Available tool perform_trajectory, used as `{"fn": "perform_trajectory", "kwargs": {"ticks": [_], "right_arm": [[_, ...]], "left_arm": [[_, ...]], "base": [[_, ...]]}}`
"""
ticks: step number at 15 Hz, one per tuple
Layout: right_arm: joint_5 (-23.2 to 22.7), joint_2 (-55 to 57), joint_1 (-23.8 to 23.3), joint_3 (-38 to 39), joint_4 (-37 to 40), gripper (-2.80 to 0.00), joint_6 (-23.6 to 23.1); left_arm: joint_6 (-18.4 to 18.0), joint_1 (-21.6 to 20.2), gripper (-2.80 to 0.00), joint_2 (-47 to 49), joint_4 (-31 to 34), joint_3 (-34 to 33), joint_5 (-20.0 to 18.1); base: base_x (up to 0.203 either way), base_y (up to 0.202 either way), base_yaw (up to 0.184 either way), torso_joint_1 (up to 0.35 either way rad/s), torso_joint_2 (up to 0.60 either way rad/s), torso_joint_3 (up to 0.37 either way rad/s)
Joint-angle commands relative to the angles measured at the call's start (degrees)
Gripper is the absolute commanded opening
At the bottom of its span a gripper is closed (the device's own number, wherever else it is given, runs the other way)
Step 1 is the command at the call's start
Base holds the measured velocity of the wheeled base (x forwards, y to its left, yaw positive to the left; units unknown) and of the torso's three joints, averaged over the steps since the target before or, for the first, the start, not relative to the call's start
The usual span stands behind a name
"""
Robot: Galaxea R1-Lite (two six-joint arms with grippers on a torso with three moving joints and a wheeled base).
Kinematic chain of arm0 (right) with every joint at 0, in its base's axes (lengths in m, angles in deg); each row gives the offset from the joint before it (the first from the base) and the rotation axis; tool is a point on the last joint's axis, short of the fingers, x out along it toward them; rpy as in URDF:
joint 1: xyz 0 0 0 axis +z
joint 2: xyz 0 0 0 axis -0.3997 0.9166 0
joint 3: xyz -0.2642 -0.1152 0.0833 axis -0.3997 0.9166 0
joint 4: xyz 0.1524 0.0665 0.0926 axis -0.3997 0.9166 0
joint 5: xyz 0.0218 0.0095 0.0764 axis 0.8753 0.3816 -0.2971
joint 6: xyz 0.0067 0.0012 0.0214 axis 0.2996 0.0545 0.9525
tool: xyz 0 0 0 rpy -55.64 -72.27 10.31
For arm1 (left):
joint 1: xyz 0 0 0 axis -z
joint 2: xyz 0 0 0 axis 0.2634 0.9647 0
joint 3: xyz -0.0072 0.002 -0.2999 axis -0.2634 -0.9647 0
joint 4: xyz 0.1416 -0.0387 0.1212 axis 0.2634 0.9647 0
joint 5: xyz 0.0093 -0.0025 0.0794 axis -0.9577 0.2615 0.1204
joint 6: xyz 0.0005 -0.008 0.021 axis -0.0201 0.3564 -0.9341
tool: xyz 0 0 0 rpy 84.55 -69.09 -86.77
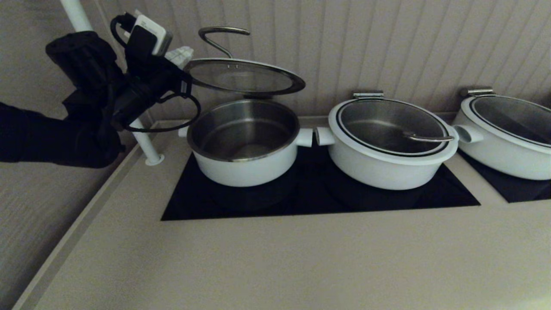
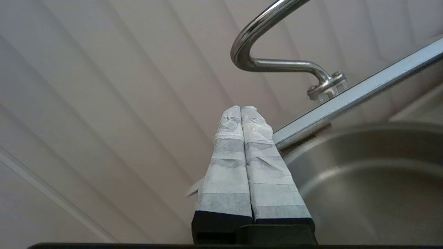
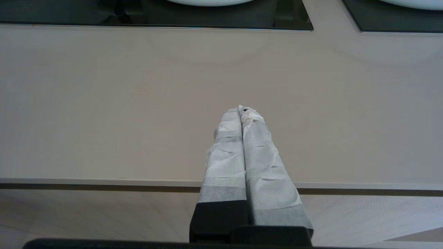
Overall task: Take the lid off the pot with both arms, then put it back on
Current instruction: Close the pot lid
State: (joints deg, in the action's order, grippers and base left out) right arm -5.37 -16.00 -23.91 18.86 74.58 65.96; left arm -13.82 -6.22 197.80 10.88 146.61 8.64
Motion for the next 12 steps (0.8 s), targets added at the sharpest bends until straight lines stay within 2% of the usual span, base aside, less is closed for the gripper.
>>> {"fn": "perform_trajectory", "kwargs": {"ticks": [1, 12], "right_arm": [[0.0, 0.0, 0.0, 0.0, 0.0, -2.80, 0.0], [0.0, 0.0, 0.0, 0.0, 0.0, -2.80, -0.1]], "left_arm": [[-0.1, 0.0, -2.80, -0.7, -0.4, -2.2, -0.1], [0.0, 0.0, -2.80, -2.3, -3.5, -9.5, -0.1]], "base": [[0.000, 0.000, 0.000, 0.000, 0.00, 0.000], [0.000, 0.000, 0.000, 0.000, 0.00, 0.000]]}}
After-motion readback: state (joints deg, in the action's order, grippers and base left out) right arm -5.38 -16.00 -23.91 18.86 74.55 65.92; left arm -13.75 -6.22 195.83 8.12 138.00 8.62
